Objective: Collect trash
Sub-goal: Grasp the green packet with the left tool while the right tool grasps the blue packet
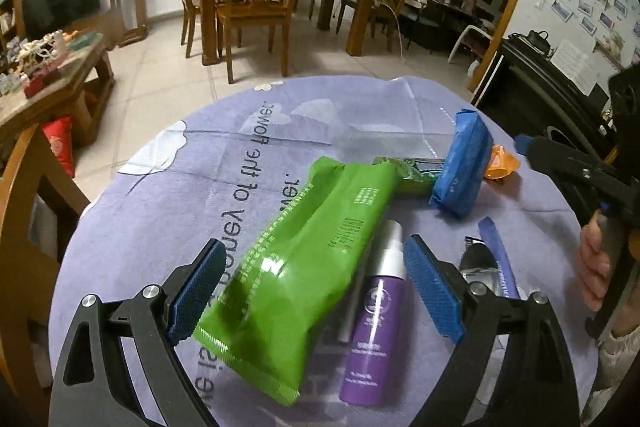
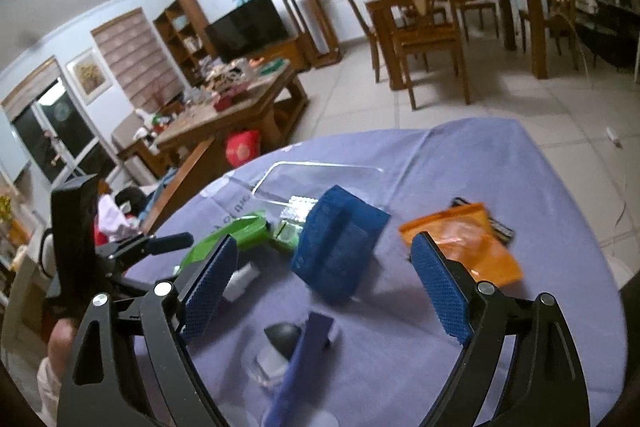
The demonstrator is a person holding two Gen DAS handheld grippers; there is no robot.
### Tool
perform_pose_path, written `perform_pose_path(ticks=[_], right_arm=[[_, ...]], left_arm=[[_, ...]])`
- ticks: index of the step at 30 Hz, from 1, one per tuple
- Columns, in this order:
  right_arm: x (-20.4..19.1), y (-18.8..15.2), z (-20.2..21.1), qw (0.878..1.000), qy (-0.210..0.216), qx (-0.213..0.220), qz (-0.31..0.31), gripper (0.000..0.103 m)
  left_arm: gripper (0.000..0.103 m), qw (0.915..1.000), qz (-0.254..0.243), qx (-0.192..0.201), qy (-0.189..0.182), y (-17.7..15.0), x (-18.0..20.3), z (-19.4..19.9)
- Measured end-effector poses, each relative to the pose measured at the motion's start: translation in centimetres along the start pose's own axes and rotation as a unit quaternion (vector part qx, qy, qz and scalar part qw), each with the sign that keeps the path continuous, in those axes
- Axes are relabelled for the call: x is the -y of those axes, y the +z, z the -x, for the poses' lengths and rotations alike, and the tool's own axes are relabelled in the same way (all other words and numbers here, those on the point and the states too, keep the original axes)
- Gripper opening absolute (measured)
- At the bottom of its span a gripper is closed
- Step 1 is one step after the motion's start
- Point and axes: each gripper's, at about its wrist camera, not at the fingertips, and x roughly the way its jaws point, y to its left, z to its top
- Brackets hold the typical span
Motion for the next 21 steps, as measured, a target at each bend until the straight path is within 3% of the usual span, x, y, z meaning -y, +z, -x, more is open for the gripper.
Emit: perform_pose_path(ticks=[4,5,7,8,11,13,15,17,18,21], right_arm=[[-0.2,0.7,-2.6,1.000,-0.002,-0.013,-0.006,0.087],[0.0,0.8,-3.0,1.000,-0.002,-0.014,-0.007,0.086],[0.0,0.9,-3.9,1.000,-0.003,-0.018,-0.009,0.077],[0.3,0.7,-4.3,1.000,-0.005,-0.022,-0.007,0.068],[0.3,0.5,-5.2,0.999,-0.009,-0.034,0.001,0.052],[0.2,0.4,-5.2,0.999,-0.007,-0.034,0.006,0.049],[0.0,0.3,-5.0,0.999,-0.004,-0.031,0.012,0.039],[-0.1,0.2,-4.5,1.000,-0.003,-0.025,0.015,0.037],[-0.1,0.1,-4.2,1.000,0.000,-0.022,0.014,0.032],[0.2,0.0,-3.3,1.000,0.008,-0.016,0.015,0.030]], left_arm=[[0.087,0.9999,0.008,-0.007,-0.009,0.1,-1.1,-0.8],[0.076,0.9999,0.010,-0.008,-0.010,0.0,-1.2,-0.9],[0.068,1.0000,0.002,-0.005,0.002,-0.1,-1.2,-1.0],[0.063,1.0000,-0.001,-0.005,0.006,0.1,-1.0,-1.1],[0.060,1.0000,-0.003,0.000,0.006,-0.1,-1.0,-1.1],[0.056,1.0000,-0.002,0.003,0.001,-0.3,-1.0,-1.0],[0.052,1.0000,0.002,0.005,-0.004,-0.1,-0.9,-0.8],[0.051,0.9999,0.005,0.014,-0.004,-0.1,-0.9,-0.4],[0.050,0.9998,0.008,0.019,-0.004,0.1,-0.7,-0.1],[0.049,0.9990,0.014,0.041,-0.006,0.1,-0.6,1.2]])
